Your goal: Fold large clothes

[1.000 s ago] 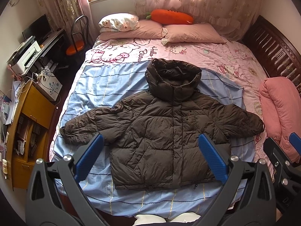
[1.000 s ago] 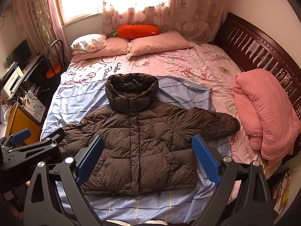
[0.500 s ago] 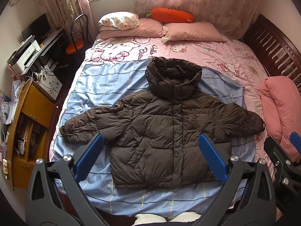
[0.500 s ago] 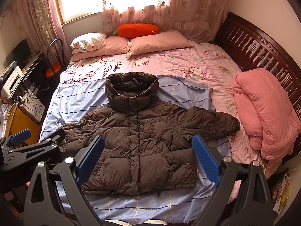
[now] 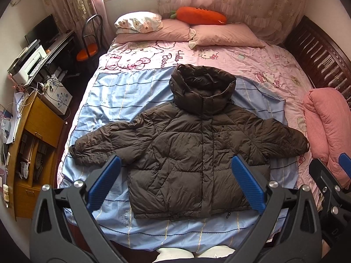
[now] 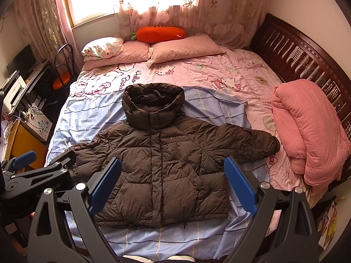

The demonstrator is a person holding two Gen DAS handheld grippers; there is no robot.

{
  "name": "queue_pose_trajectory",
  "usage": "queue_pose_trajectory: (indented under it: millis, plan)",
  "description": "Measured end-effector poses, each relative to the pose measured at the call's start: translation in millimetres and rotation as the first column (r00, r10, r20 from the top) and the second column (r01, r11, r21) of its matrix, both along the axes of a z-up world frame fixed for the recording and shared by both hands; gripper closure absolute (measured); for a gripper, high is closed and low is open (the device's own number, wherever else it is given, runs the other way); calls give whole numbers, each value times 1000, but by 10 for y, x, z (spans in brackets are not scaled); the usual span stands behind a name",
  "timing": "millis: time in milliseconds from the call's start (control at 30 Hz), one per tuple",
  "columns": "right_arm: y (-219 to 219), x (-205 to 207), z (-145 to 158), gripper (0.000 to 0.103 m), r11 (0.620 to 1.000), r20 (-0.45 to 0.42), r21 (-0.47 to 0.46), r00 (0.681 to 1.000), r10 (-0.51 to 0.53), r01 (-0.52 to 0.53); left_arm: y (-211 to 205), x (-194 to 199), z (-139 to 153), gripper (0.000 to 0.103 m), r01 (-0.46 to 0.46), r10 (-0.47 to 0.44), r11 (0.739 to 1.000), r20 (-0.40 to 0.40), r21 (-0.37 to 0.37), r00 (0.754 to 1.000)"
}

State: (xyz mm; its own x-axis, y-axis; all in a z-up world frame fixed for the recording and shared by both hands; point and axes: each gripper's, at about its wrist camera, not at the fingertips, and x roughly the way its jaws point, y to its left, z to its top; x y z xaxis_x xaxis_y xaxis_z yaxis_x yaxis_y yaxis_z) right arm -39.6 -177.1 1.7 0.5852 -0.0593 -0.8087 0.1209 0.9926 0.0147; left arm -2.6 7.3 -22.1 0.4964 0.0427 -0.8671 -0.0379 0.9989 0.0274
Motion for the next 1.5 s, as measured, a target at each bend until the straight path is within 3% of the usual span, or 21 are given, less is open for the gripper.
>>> queue_pose_trajectory:
  millis: [467,533,567,733,833,933,1000,1033,1067,1100,1133,1167,1200,1267,1300,1400,1500]
  plan:
    - [-24,-11,-17,8,1000,-4,6,1000,2,-2,19,-24,-107,2,1,-2,1000,-23,-22,1000]
    - [-53,-55,-14,7,998,8,64,1000,28,-29,21,-12,-104,2,-7,6,1000,-30,-9,1000]
    - [-99,-95,-34,1,993,18,106,999,41,-43,22,-10,-98,2,-19,19,1000,-24,20,1000]
    - [-277,-198,-67,1,965,30,259,999,30,-37,220,-33,-77,2,-120,118,981,24,152,993]
    - [-374,-203,-147,1,946,-23,324,1000,-18,25,479,-24,-187,2,-89,90,995,-5,43,996]
    - [-393,-216,-129,1,951,-34,303,998,-51,59,778,-87,-408,2,-33,33,999,-15,-29,999]
    - [-330,-201,-82,1,965,-26,255,998,-52,57,927,-68,-576,2,-41,43,998,-46,48,998]
    - [-254,-202,-71,1,980,-35,192,998,-44,50,1033,-59,-726,2,-67,80,986,-79,154,994]
    - [-208,-159,-88,1,986,-49,161,998,-34,42,1207,-35,-887,2,-108,133,968,-96,227,987]
    - [-142,-137,-125,1,991,-74,134,997,1,9,1448,-16,-1036,2,-165,195,957,-107,237,975]
    - [-115,-115,-152,1,989,-84,146,996,34,-22,1658,6,-1135,2,-214,242,955,-121,206,963]
    - [-94,-81,-168,1,987,-88,156,995,49,-35,2031,31,-1291,2,-304,327,941,-162,149,931]
    - [-94,-41,-189,1,986,-93,165,994,57,-41,2333,45,-1413,2,-379,397,917,-191,124,898]
    - [-111,88,-249,1,989,-122,143,992,40,-22,2829,39,-1572,2,-472,480,877,-198,90,854]
    - [-125,168,-316,1,994,-150,106,988,23,-7,3058,39,-1659,2,-500,505,863,-193,76,842]
    - [-137,395,-500,1,1000,-224,-20,975,9,-14,3659,141,-2058,3,-553,572,820,-232,145,787]
    - [-137,620,-714,1,987,-268,-159,963,-17,-27,4178,314,-2484,3,-591,591,800,-296,100,750]
